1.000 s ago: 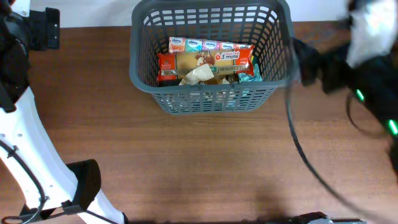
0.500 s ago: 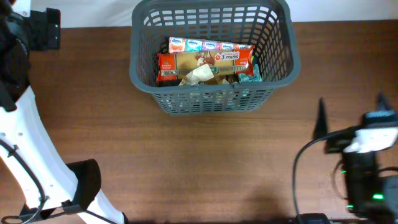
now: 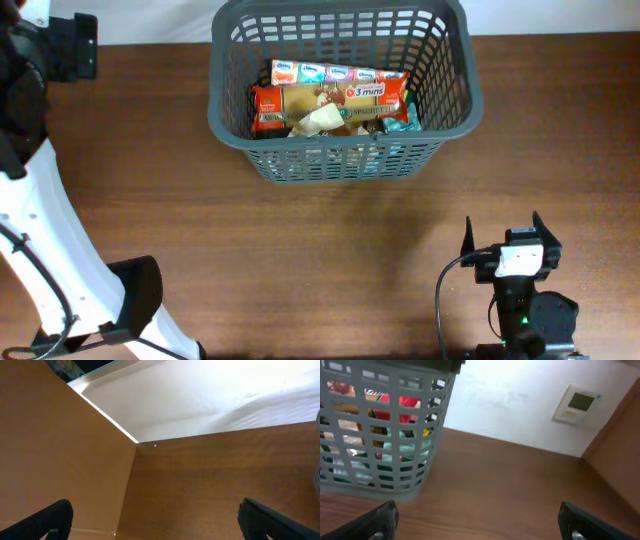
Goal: Pack container
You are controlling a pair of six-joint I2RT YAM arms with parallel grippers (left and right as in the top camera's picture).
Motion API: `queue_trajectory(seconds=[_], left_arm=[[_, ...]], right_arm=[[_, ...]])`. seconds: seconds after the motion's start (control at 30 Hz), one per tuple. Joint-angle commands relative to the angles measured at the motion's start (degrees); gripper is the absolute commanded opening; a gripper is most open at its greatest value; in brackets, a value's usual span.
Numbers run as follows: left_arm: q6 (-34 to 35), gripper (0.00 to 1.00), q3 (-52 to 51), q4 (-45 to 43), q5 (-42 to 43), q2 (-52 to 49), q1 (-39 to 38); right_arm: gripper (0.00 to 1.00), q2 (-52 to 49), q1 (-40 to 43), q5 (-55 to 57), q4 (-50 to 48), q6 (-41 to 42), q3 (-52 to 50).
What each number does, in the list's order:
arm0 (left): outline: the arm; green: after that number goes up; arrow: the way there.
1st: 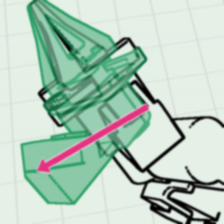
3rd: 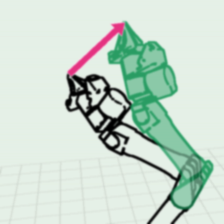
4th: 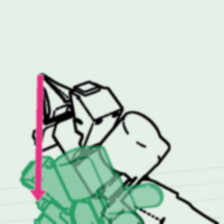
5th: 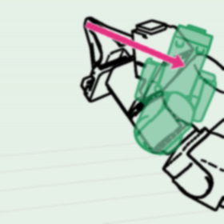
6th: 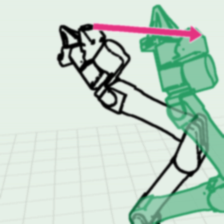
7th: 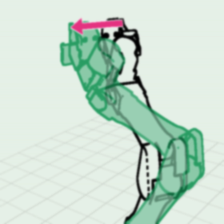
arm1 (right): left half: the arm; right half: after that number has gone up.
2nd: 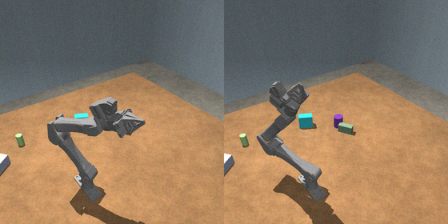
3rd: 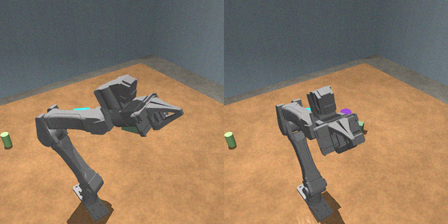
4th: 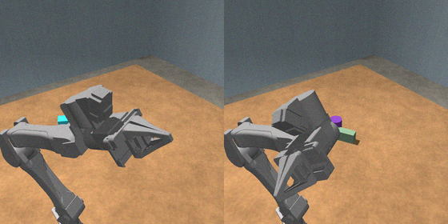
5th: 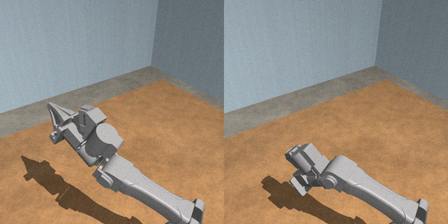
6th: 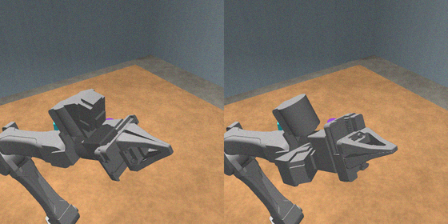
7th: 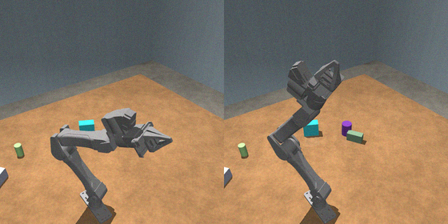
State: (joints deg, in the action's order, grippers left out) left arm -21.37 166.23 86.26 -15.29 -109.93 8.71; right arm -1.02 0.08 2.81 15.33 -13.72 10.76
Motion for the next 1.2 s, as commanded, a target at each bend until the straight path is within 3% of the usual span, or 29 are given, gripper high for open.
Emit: queue_trajectory(seconds=[0.0, 0.37, 1.17], left_arm=[[0.8, 0.99, -0.1, -0.1, -0.4, 0.5, 0.2], [0.8, 0.99, -0.1, -0.1, -0.4, 0.5, 0.2], [0.8, 0.99, -0.1, -0.1, -0.4, 1.9, -0.2]], right_arm=[[0.99, 0.8, 0.4, 0.9, -0.6, 0.2, -0.9], [0.99, 0.8, 0.4, 0.9, -0.7, 0.2, -6.3], [0.99, 0.8, 0.4, 0.9, -1.2, 0.2, -6.5]])
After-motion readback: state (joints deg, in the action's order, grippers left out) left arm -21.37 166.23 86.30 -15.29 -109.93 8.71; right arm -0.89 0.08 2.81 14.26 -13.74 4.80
